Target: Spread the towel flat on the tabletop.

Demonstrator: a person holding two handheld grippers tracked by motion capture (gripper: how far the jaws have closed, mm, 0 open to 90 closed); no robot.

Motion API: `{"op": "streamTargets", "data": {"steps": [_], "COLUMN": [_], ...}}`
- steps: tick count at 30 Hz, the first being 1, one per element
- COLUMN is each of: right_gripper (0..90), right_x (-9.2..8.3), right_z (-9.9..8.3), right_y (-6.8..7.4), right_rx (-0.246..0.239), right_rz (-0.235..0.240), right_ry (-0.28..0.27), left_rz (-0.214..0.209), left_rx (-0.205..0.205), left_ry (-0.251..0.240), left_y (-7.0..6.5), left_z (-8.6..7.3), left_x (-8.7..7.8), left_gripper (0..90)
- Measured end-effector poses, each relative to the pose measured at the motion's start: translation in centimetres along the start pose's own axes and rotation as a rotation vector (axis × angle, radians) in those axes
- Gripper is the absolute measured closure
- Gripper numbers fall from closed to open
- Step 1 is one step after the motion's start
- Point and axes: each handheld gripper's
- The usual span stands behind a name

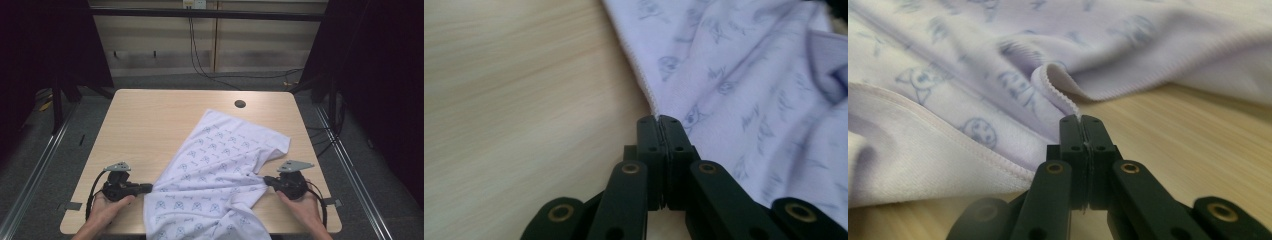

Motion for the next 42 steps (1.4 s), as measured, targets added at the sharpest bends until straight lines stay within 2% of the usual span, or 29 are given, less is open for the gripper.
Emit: {"op": "streamTargets", "data": {"steps": [2,3,4,6,7,8,10,11,13,14,16,19,20,21,23,25,26,27,30,32,34,36,38,40,41,42], "right_gripper": [86.9,80.4,72.4,65.7,64.2,64.6,67.5,67.5,65.7,63.8,61.6,58.6,57.7,58.5,72.0,86.0,88.3,88.6,88.9,88.9,88.8,88.4,87.3,77.2,70.6,62.7], "right_x": [-0.9,-1.0,-1.1,-1.6,-2.2,-2.7,-3.1,-3.0,-2.2,-1.7,-1.1,-0.4,-0.1,0.3,1.0,0.9,0.5,-0.4,-2.8,-4.6,-5.8,-6.7,-7.2,-7.3,-7.4,-7.4], "right_z": [-0.3,-0.3,-0.2,0.0,0.1,0.3,0.4,0.4,0.3,0.1,0.0,0.0,0.0,0.0,-0.2,-0.4,-0.4,-0.7,-1.6,-2.8,-3.9,-4.9,-5.8,-6.2,-6.4,-6.3], "right_y": [-0.9,-1.1,-1.3,-0.9,0.1,1.0,2.9,3.6,5.5,6.2,7.2,8.0,8.1,8.2,8.0,7.6,7.4,7.1,6.1,5.4,5.2,5.0,4.9,4.9,4.8,4.7], "right_rx": [0.025,0.033,0.028,0.044,0.029,0.009,0.003,0.004,-0.011,-0.031,-0.052,-0.076,-0.084,-0.09,-0.092,-0.074,-0.076,-0.065,-0.007,0.044,0.073,0.126,0.144,0.154,0.134,0.137], "right_rz": [-0.018,-0.039,-0.065,-0.046,-0.027,0.011,0.162,0.213,0.305,0.328,0.366,0.41,0.413,0.393,0.359,0.346,0.339,0.321,0.283,0.254,0.216,0.19,0.161,0.139,0.144,0.134], "right_ry": [-0.032,-0.035,-0.044,-0.091,-0.131,-0.153,-0.191,-0.19,-0.145,-0.128,-0.097,-0.073,-0.054,-0.034,0.003,0.005,-0.004,-0.027,-0.071,-0.073,-0.044,0.049,0.062,0.072,0.053,0.031], "left_rz": [0.01,0.027,0.026,0.04,0.05,0.048,0.04,0.039,0.036,0.026,0.009,0.016,0.017,0.032,0.066,0.095,0.104,0.117,0.137,0.149,0.148,0.154,0.155,0.152,0.139,0.126], "left_rx": [0.029,0.039,0.029,0.012,0.005,-0.012,-0.03,-0.038,-0.058,-0.073,-0.08,-0.047,-0.037,-0.02,0.028,0.072,0.103,0.105,0.075,0.067,0.061,0.058,0.053,0.05,0.049,0.044], "left_ry": [0.008,0.017,0.025,0.028,0.02,0.004,-0.019,-0.033,-0.048,-0.054,-0.052,-0.019,-0.009,0.003,0.011,0.025,0.031,0.039,0.035,0.033,0.027,0.028,0.028,0.028,0.028,0.015], "left_y": [-0.9,-1.3,-1.4,-1.3,-1.2,-1.1,-0.7,-0.4,0.1,0.2,0.2,-0.4,-0.6,-0.9,-1.2,-1.4,-1.5,-1.4,-0.9,-0.6,-0.4,-0.4,-0.4,-0.4,-0.4,-0.4], "left_z": [0.6,1.1,1.4,1.8,1.9,2.1,2.2,2.3,2.5,2.6,2.6,2.7,2.7,2.9,3.1,3.3,3.4,3.4,3.3,3.2,3.0,3.0,3.0,2.9,2.9,2.9], "left_x": [0.8,1.6,2.3,2.7,2.7,2.6,2.4,2.2,2.0,2.0,2.2,3.0,3.3,3.6,4.1,4.1,4.0,3.9,3.6,3.3,3.2,3.1,3.1,3.1,3.1,2.9], "left_gripper": [88.7,88.3,87.9,85.9,84.3,82.8,81.6,81.5,80.3,80.0,76.2,68.2,65.9,66.1,72.4,83.5,88.1,88.8,89.1,89.1,89.1,89.1,88.9,88.7,88.2,85.6]}}
Point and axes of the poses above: each handheld gripper's, and its own axes: x roughly forward along the jaws, z roughly out of its top, y roughly to its left, and after that the axes turned 13 degrees about z, right-handed
